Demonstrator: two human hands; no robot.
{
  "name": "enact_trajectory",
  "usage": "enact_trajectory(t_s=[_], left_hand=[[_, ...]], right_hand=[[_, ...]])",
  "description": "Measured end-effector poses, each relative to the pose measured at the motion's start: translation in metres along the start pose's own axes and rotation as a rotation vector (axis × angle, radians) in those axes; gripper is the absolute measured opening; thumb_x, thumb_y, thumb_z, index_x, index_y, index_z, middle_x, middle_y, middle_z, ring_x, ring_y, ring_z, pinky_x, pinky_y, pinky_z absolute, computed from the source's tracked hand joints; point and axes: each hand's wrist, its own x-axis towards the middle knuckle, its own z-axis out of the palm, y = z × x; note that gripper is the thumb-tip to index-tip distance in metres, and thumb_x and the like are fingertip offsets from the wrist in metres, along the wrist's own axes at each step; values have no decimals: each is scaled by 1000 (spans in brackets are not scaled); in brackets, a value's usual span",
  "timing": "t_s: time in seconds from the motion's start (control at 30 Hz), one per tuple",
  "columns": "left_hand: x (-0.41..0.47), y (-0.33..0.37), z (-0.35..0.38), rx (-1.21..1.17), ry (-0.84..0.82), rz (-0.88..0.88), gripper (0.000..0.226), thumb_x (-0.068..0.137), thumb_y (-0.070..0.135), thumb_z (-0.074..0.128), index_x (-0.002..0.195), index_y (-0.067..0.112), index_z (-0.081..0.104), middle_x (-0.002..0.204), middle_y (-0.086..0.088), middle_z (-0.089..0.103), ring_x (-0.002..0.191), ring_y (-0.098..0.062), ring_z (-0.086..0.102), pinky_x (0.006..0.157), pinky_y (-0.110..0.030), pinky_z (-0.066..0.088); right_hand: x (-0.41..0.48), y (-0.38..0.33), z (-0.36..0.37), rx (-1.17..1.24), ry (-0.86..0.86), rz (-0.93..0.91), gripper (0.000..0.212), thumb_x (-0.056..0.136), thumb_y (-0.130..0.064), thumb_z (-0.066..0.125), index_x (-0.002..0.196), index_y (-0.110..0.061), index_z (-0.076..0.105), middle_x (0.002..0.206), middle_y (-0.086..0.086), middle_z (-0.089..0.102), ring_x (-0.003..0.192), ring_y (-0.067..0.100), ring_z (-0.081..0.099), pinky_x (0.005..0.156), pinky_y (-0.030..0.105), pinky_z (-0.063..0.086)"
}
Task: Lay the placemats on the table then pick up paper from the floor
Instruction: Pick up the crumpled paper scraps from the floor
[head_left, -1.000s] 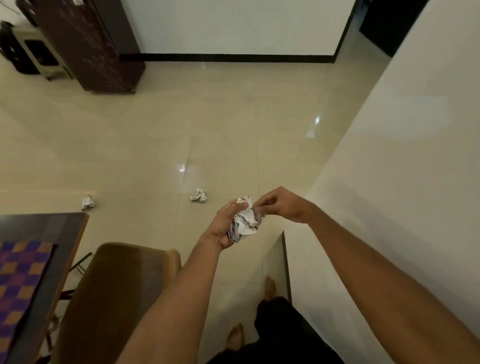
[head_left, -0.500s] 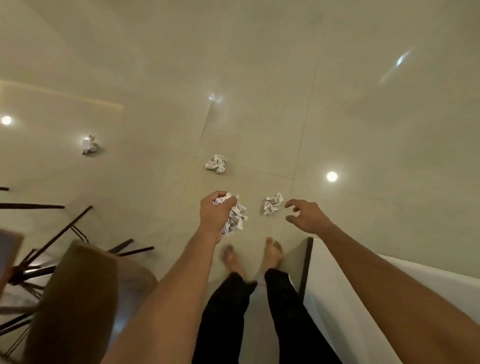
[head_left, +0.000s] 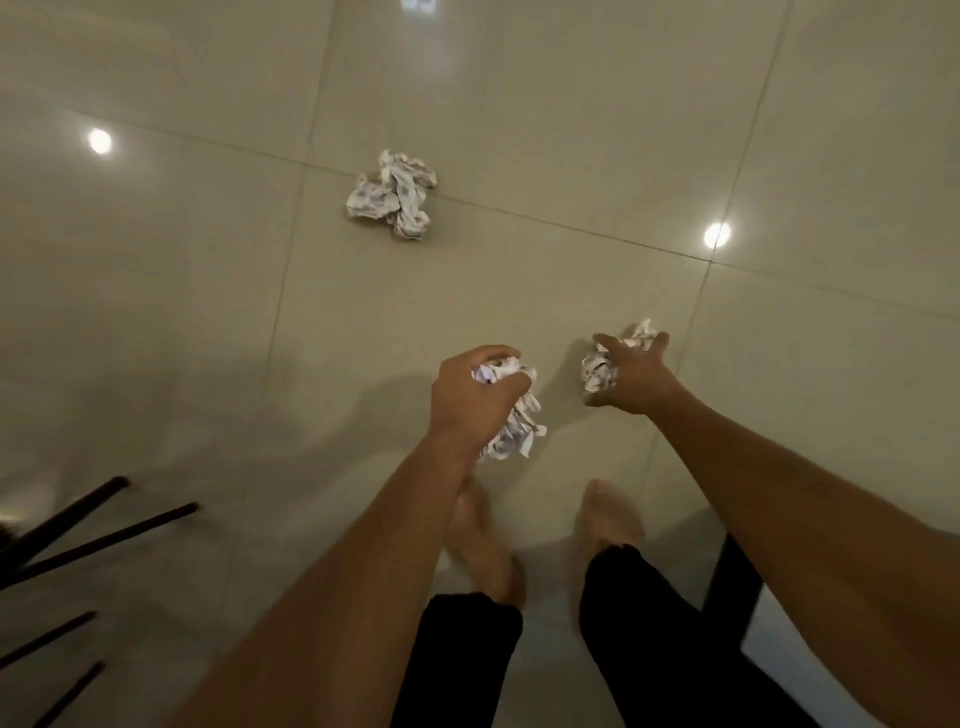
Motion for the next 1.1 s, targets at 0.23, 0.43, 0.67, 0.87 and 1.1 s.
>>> enact_trajectory(t_s=[0.23,0.43,0.67,0.87,1.1], left_hand=[[-23,16,-55,148,-130,-87,52,77,18,78,127,30,64,118,4,61,107,-14,60,89,-24,46],[-67,97,-152,97,-481,-78,101,73,0,81,153,35,30,134,0,56,113,-17,61,91,-26,54],[-42,127,-229,41,-22,-80,58,63,27,82,114,34,57,106,1,66,95,-24,64,81,-33,55],[43,72,-250,-3,143,-158,59,49,43,70,105,45,51,102,-1,68,90,-26,67,85,-45,59],[111,36,-222,-167,203,-156,58,55,41,74,109,43,53,98,5,70,90,-24,69,84,-43,59]], right_hand=[[-48,-81,-16,344,-6,-141,37,79,-10,78,116,-10,71,120,13,69,110,26,65,82,18,46],[-160,-211,-115,839,-353,-301,34,89,8,63,115,-11,54,99,14,70,82,18,69,74,30,58],[-118,-301,-173,657,-184,-84,73,74,-18,86,131,-27,41,120,11,63,63,26,70,65,44,62],[38,-335,-133,-337,-135,-277,93,73,-37,84,146,-44,27,135,24,42,96,44,63,71,45,61],[156,-346,-94,-605,-94,-254,60,83,-19,70,139,-14,48,135,28,47,122,46,49,98,39,45]])
